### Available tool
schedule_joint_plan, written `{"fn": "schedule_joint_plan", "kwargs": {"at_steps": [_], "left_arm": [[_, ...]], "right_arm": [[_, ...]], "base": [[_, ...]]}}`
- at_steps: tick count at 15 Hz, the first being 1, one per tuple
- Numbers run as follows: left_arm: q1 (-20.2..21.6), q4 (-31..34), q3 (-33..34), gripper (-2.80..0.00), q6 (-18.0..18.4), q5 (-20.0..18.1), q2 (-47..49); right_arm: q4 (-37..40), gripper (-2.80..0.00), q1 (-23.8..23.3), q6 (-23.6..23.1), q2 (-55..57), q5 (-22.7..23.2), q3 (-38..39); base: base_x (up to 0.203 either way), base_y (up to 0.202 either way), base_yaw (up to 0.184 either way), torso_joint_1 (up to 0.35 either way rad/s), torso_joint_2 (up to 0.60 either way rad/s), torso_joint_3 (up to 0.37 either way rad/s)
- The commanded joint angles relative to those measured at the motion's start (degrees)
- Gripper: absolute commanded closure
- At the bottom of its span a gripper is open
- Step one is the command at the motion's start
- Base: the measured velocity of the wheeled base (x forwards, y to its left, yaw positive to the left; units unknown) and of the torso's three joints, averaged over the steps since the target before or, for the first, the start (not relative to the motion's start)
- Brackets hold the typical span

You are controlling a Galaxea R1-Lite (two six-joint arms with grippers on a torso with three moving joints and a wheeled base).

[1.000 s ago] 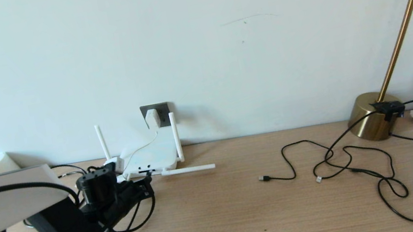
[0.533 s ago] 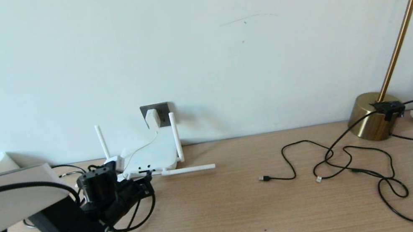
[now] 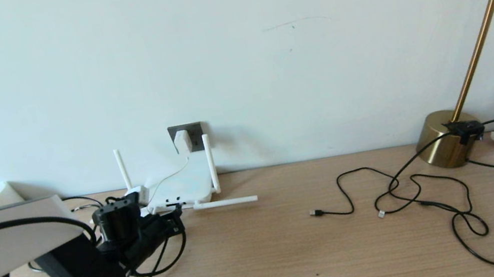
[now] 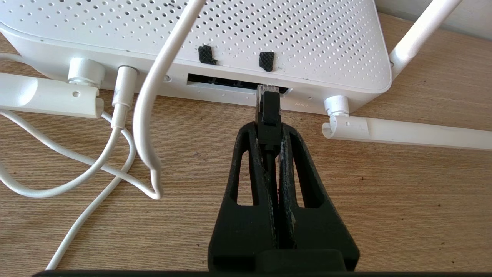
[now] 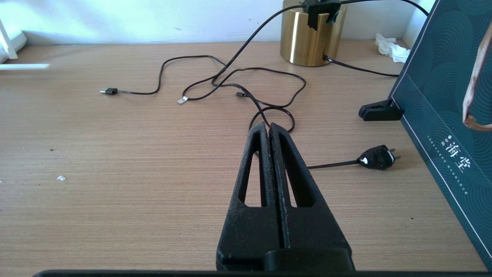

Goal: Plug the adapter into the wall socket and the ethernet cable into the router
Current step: Plug cable into router interface

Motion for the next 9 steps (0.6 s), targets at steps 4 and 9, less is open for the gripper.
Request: {"fn": "schedule_joint_plan", "kwargs": {"at_steps": [4, 9], "left_arm": [[0.01, -0.45, 0.06, 0.0, -0.08, -0.02, 0.01], [0.02, -0.54, 0.7, 0.0, -0.14, -0.02, -0.01]], "right_arm": [[-0.02, 0.0, 0.0, 0.03, 0.0, -0.04, 0.0], [-0.02, 0.0, 0.0, 0.03, 0.02, 0.04, 0.0]], "base": [[0.0, 0.0, 0.0, 0.0, 0.0, 0.0], [0.0, 0.0, 0.0, 0.0, 0.0, 0.0]]}}
